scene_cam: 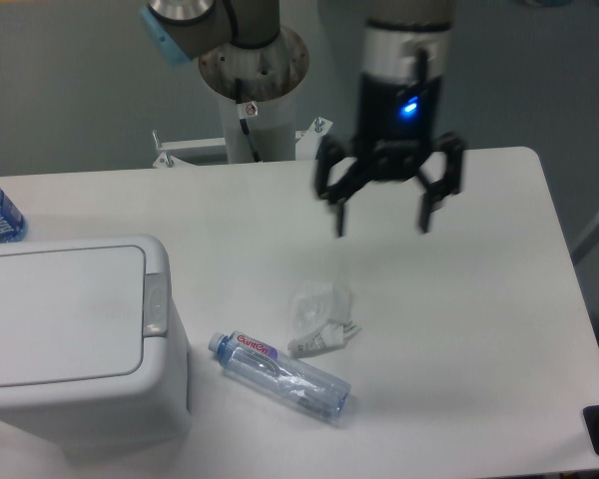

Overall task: Open the trash can
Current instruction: 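Move the open gripper down toward the trash can lid edge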

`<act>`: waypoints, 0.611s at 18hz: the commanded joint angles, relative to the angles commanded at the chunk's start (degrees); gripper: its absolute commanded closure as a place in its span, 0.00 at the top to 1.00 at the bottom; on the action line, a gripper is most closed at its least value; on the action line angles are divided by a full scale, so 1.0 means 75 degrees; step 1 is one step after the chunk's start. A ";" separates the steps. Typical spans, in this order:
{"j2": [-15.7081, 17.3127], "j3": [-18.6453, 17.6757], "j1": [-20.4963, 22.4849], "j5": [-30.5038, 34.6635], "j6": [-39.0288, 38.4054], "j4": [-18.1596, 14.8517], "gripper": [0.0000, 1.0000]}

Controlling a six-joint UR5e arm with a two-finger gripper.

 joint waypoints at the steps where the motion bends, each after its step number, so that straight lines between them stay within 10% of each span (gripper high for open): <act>1: -0.0070 0.0000 -0.0094 -0.0012 -0.0094 0.0000 1.00; 11: -0.0656 0.0117 -0.1101 -0.0012 -0.1290 0.1101 1.00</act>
